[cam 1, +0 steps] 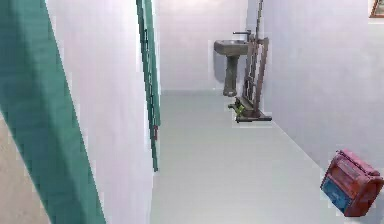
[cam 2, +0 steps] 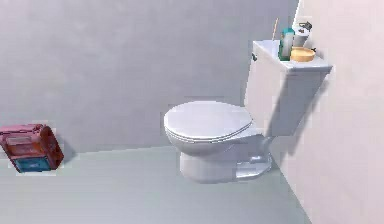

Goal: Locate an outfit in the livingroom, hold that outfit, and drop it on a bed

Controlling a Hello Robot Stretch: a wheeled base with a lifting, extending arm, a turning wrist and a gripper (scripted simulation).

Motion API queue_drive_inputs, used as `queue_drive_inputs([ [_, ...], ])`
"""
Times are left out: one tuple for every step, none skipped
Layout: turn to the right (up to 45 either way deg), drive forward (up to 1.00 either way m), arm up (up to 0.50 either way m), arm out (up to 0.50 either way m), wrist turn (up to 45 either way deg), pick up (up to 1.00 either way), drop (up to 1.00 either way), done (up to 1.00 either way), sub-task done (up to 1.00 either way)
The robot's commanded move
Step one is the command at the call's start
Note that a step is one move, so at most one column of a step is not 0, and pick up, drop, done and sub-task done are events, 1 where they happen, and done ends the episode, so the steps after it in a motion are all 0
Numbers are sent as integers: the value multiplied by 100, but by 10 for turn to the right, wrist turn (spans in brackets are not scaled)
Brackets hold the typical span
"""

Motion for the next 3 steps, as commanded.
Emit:
queue_drive_inputs([
  [0, 100, 0, 0, 0, 0, 0, 0, 0],
  [-30, 0, 0, 0, 0, 0, 0, 0, 0],
  [0, 100, 0, 0, 0, 0, 0, 0, 0],
])
